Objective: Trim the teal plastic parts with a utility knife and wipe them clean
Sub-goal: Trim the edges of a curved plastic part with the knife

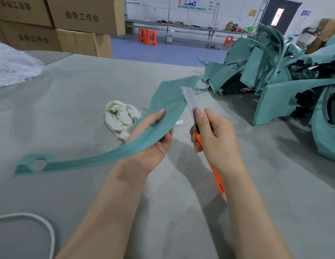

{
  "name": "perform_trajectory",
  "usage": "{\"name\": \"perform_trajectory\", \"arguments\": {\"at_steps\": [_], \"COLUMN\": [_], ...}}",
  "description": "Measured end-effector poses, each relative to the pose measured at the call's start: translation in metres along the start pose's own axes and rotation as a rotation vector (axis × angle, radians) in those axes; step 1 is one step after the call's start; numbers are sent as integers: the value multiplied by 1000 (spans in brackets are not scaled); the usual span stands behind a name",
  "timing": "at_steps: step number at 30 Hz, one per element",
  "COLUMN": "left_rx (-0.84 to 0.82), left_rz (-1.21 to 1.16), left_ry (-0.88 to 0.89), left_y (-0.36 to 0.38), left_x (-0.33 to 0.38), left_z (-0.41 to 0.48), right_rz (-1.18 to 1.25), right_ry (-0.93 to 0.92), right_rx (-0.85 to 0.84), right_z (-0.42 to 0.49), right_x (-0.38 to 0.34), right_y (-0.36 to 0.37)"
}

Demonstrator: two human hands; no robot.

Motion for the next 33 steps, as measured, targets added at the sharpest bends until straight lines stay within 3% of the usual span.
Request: {"name": "perform_trajectory", "arguments": {"at_steps": [13,19,27,30,33], "left_rx": [49,31,63,94,151], "left_rz": [-69,-92,-68,48,-93], "left_ry": [36,49,76,162,175], "left_y": [-4,-5,-18,-23,-25], "left_x": [-2,-2,-1,-1,1], "left_z": [6,7,12,13,14], "right_rz": [-8,-8,-111,-145,-144], "right_ry": [15,20,-58,-77,-42], "right_rx": [-171,-174,-412,-445,-499], "right_z": [-2,-1,-19,-24,-27], "right_x": [3,3,-8,-11,-13], "right_y": [15,15,48,53,57]}}
Point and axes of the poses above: each hand's wrist, its own z-axis towards the middle knuckle, its own y-axis out of the palm, x = y × z, the point moved 3 cm from there along z, towards the middle knuckle, and after that the axes turned 8 degrees about y, right-handed, at the moved point
